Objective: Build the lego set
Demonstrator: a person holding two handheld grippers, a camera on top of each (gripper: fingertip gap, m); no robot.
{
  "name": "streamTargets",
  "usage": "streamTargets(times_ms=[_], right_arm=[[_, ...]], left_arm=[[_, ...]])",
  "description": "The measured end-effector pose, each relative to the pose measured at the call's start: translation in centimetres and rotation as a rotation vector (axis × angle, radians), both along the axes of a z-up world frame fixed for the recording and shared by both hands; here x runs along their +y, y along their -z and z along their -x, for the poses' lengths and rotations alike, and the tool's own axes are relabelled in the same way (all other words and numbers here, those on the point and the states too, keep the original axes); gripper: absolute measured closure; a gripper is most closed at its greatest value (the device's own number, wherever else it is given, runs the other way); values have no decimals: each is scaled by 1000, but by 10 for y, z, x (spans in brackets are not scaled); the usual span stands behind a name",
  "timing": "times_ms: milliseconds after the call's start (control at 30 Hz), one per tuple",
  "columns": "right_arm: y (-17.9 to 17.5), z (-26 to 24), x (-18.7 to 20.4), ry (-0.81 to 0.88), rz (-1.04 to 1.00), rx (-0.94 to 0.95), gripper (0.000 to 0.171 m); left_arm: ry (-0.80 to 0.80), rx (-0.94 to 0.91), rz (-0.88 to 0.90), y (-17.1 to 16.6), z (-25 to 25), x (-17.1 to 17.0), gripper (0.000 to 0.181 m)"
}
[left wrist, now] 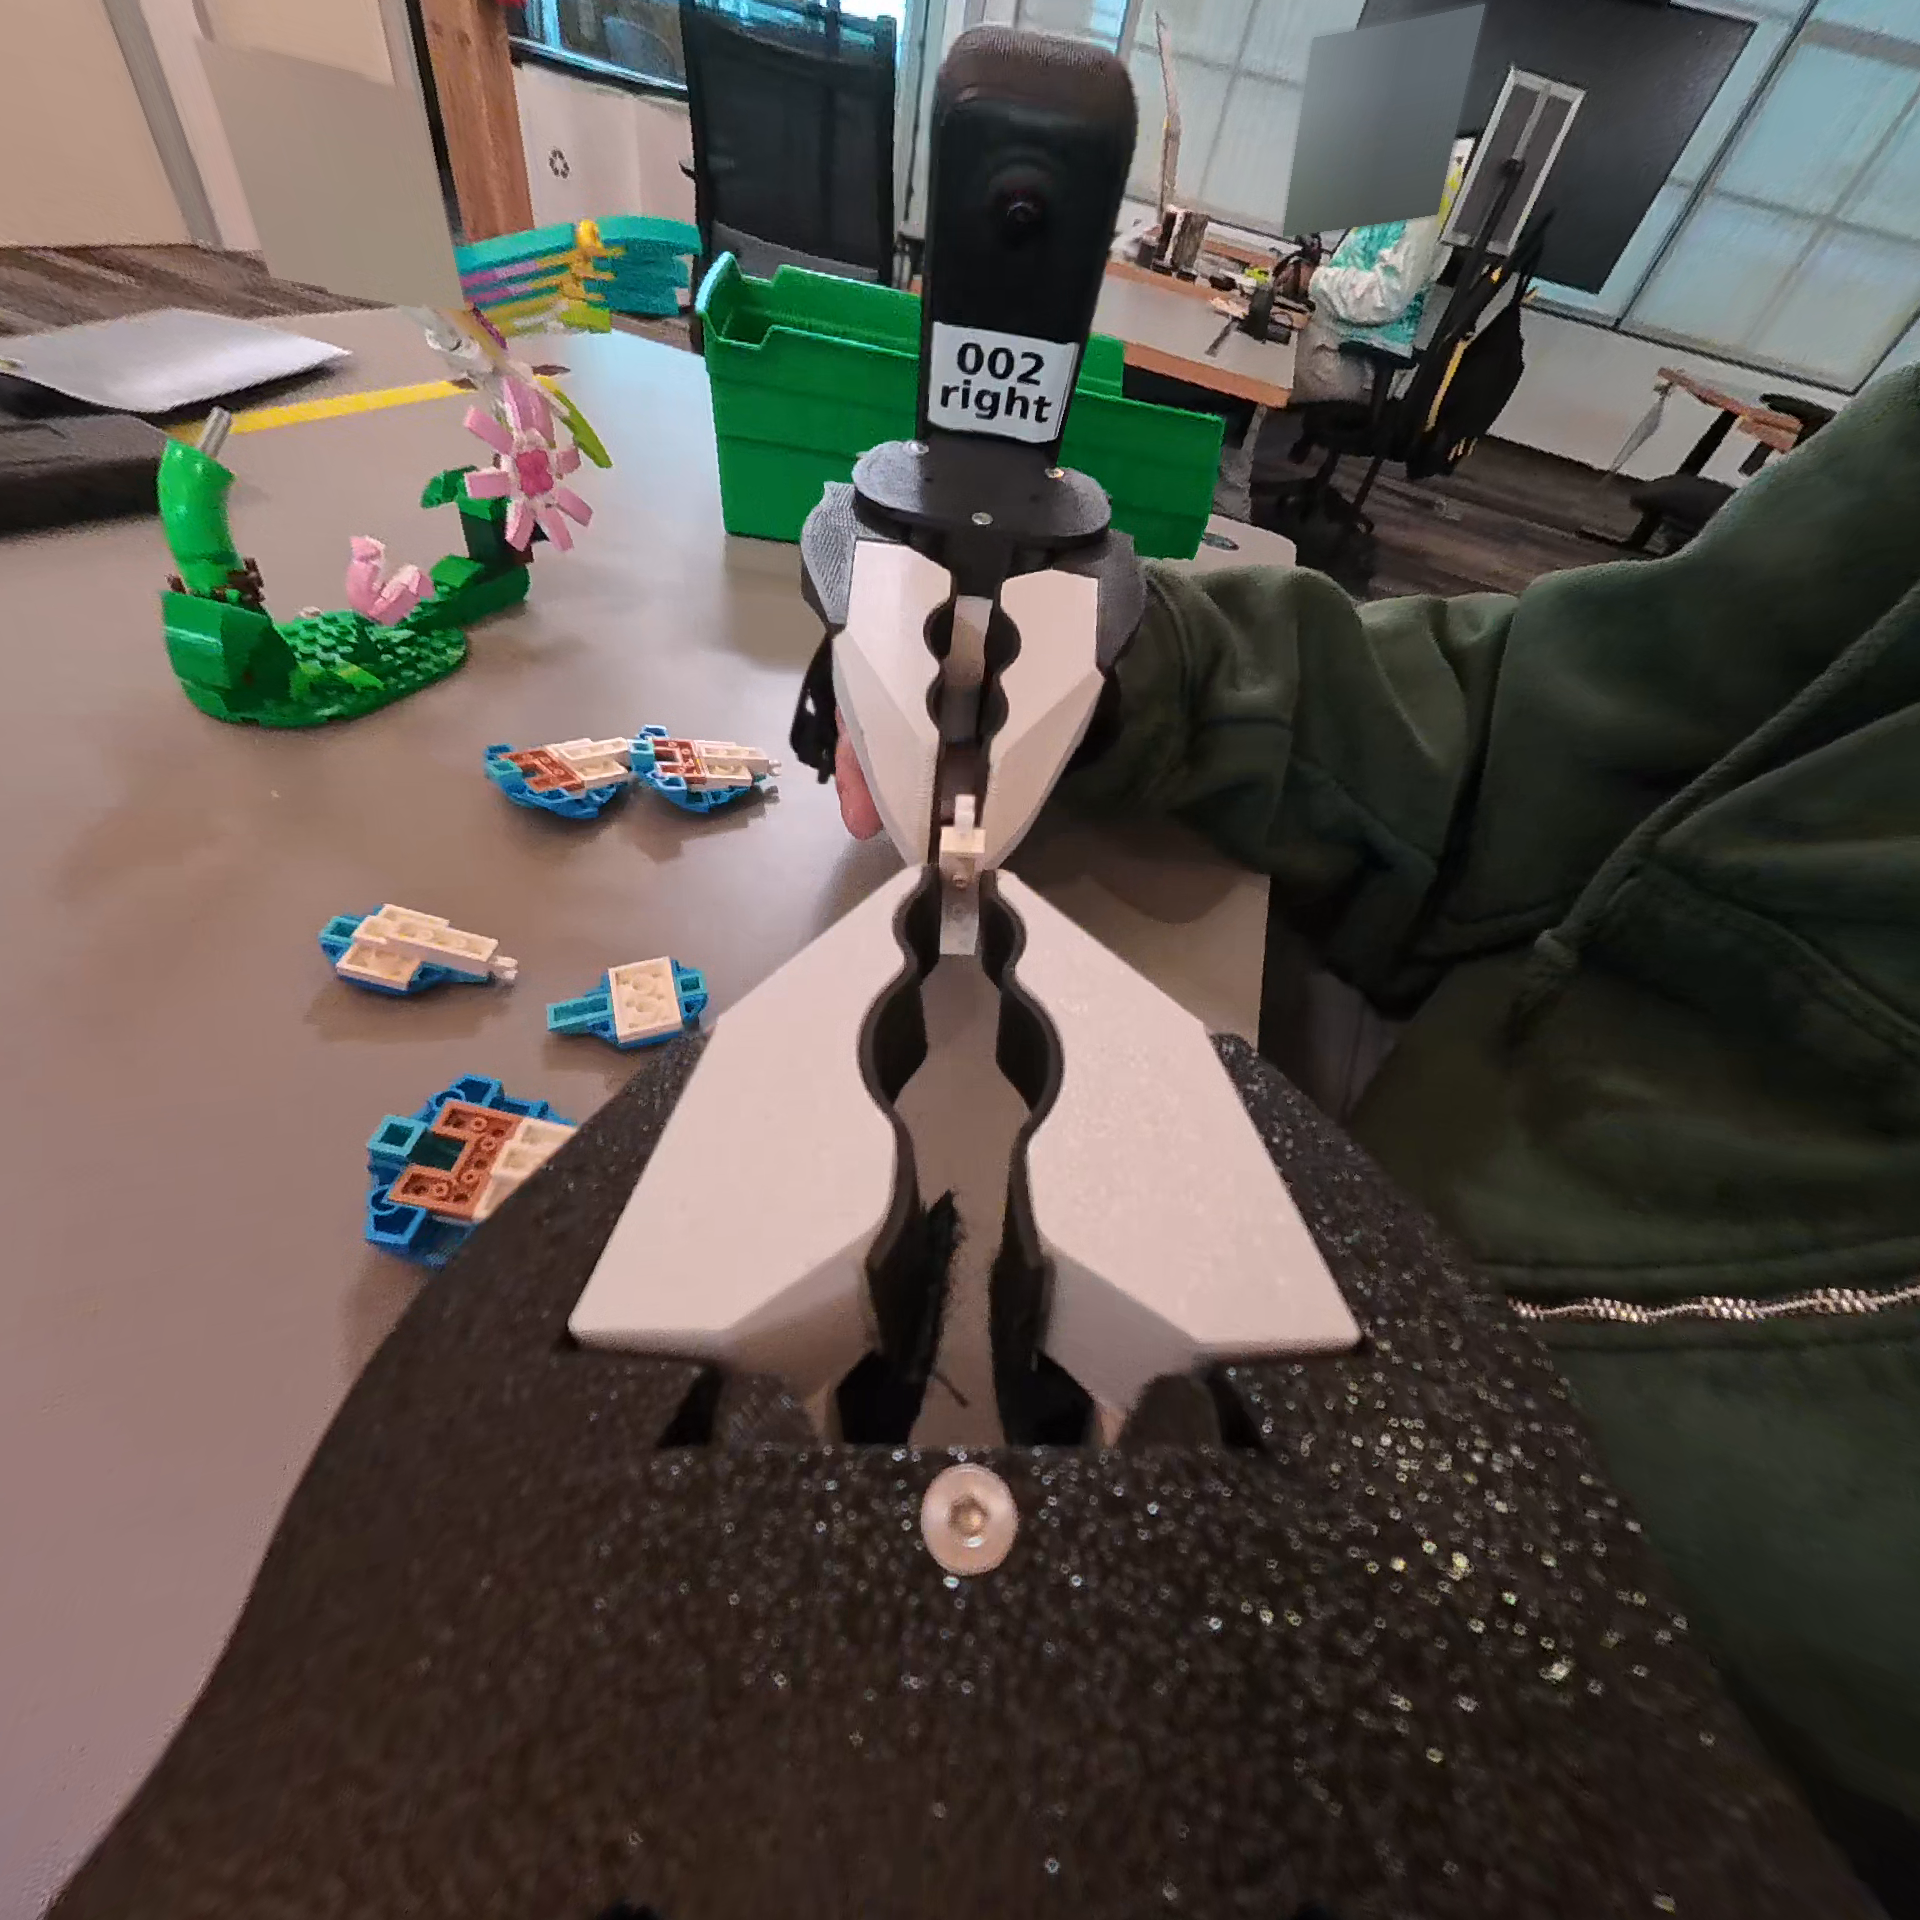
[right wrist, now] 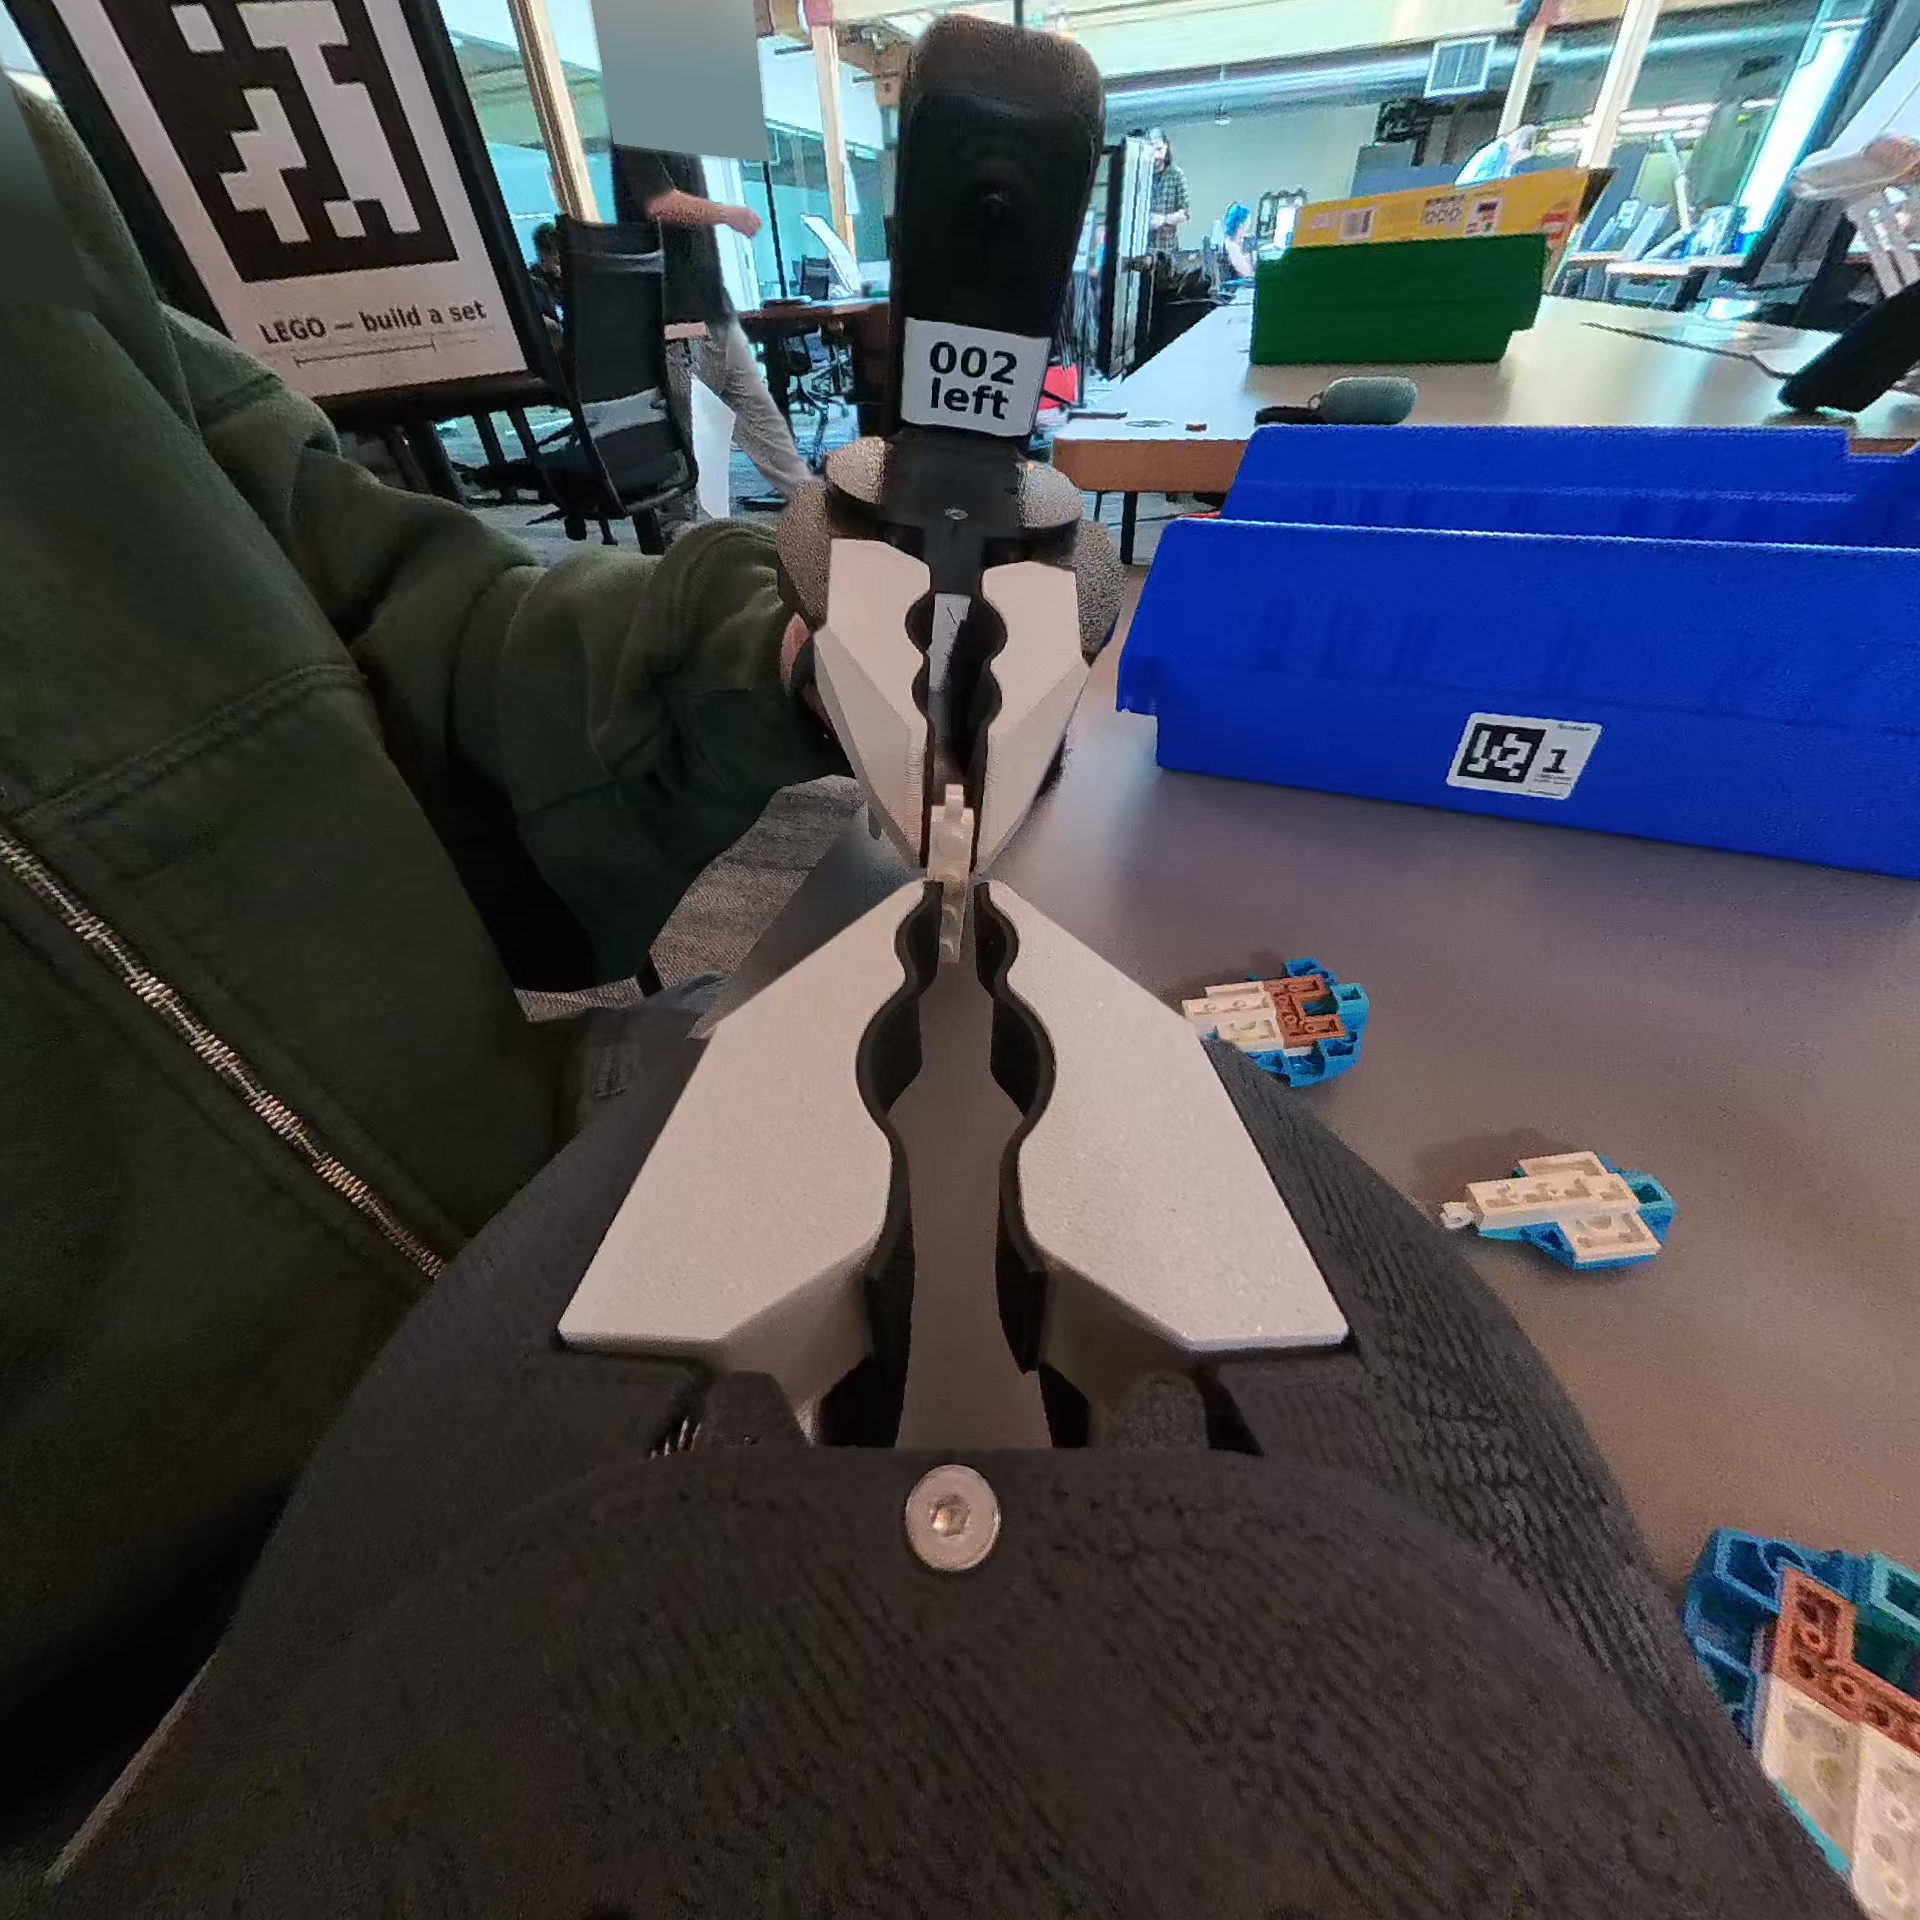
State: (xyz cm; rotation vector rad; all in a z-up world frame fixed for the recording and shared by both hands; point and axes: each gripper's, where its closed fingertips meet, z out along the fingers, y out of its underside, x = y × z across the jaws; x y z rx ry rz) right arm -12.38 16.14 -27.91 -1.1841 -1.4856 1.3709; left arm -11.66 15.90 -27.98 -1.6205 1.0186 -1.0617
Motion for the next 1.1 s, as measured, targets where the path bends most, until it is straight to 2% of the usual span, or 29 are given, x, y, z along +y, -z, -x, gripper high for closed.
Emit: streamTargets(times_ms=[233,433,700,833,933,1100], right_arm=[[-5,-1,-1,-29,87,24,156],[-1,0,-5,-44,61,-2,165],[-5,-1,-3,-24,66,9,166],[1,-1,-7,-59,91,-26,159],[0,0,-9,-63,72,-22,165],[-2,0,-11,-75,85,-10,164]], left_arm=[[22,-4,44,6,-1,-1,178],[34,-29,44,1,-3,-3,178],[18,-41,31,-3,-2,-1,178],[31,-65,32,-8,-1,-3,178],[36,-79,32,-11,-1,-4,178],[48,-53,27,-8,-3,-6,178]])
